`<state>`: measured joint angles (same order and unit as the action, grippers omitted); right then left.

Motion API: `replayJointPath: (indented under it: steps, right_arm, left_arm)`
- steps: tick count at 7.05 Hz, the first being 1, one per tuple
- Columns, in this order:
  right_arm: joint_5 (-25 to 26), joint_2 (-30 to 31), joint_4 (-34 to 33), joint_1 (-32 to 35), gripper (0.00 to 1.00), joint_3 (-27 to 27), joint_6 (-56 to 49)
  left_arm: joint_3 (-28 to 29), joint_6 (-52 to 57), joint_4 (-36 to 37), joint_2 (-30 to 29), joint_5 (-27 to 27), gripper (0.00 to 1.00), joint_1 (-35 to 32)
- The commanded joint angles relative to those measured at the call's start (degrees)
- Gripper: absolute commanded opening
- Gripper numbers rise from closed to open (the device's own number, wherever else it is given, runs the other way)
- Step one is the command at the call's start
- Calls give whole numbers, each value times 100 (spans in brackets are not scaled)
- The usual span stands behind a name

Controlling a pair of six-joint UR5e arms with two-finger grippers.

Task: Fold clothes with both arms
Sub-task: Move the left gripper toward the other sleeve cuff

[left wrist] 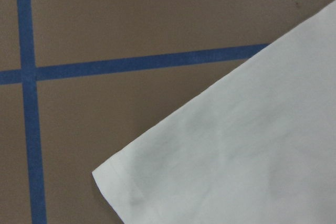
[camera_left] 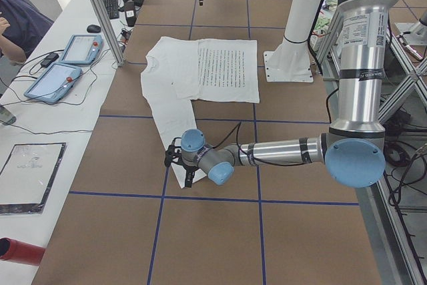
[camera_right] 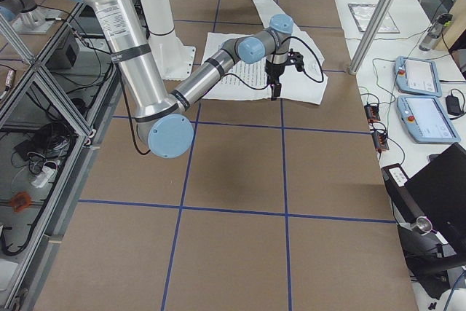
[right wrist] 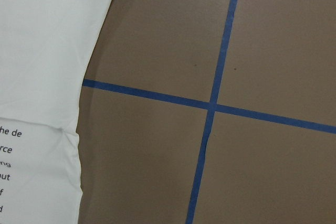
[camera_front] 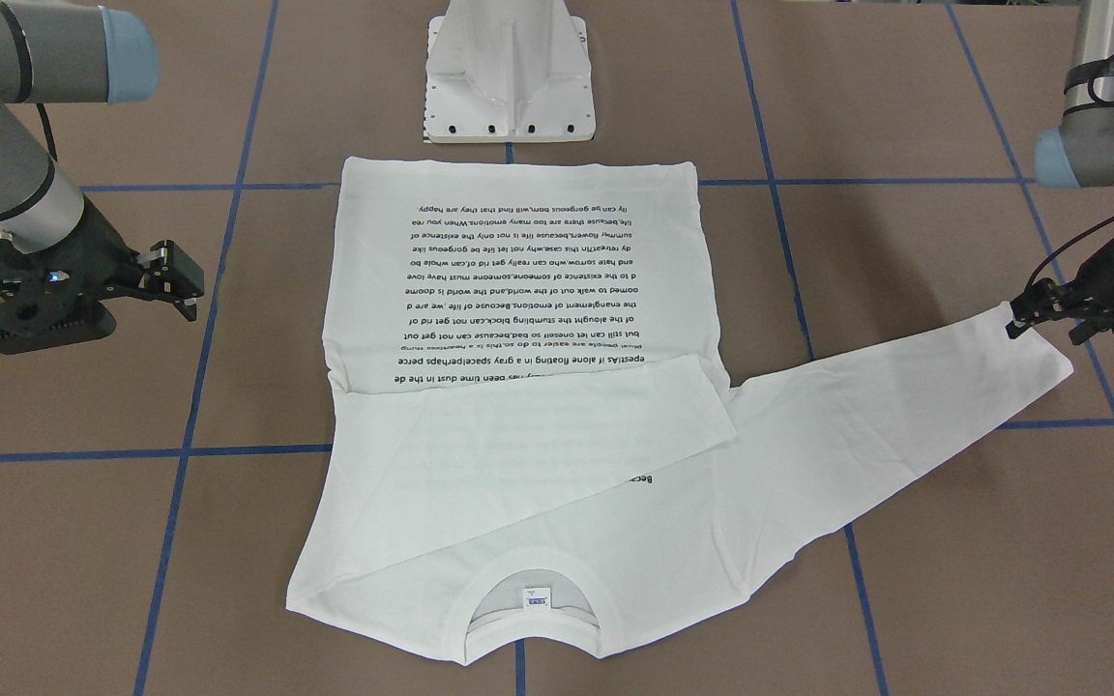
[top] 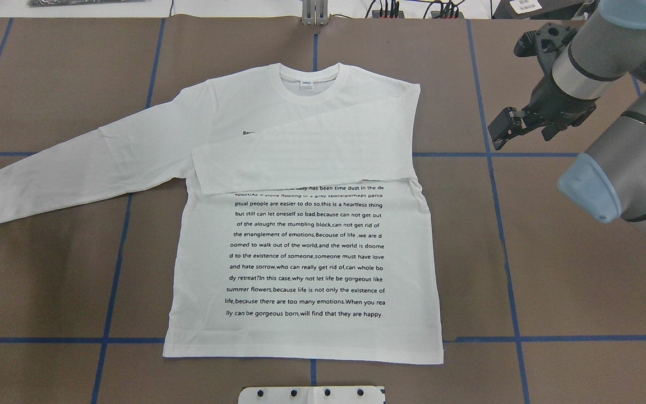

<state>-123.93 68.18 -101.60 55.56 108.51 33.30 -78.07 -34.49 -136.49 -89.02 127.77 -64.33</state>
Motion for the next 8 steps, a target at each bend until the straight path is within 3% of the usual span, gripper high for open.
replayJointPath:
  steps: [1,8]
  right_arm:
    - [0,-7,0,-1,100,12,36]
    - [18,2,0,-1,100,12,54]
  left_arm:
    - [20,-23,112,-45,-340,99,-1]
    - [90,-14,114,-45,-420,99,43]
